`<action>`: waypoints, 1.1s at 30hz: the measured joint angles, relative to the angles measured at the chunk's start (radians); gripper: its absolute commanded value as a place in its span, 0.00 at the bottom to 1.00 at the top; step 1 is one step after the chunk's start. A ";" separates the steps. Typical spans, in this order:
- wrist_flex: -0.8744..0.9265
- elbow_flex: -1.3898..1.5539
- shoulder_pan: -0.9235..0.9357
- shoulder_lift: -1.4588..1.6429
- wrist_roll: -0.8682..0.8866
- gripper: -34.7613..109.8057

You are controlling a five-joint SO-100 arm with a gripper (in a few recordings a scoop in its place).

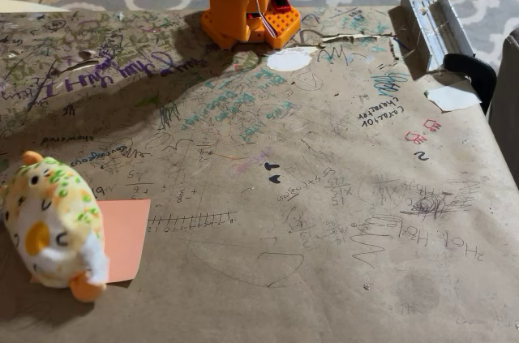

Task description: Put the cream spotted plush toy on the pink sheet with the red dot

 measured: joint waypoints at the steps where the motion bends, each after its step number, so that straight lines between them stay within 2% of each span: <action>1: -0.015 0.041 0.003 0.032 -0.003 0.40; 6: -0.193 0.396 0.040 0.345 -0.023 0.39; 10: -0.408 0.900 0.006 0.773 -0.020 0.24; 13: -0.428 1.299 -0.114 1.063 0.144 0.24; 17: -0.482 1.675 -0.314 1.284 0.528 0.24; 20: -0.446 1.741 -0.469 1.318 0.825 0.24; 24: -0.426 1.741 -0.483 1.322 1.104 0.24; 33: -0.426 1.741 -0.503 1.330 1.178 0.24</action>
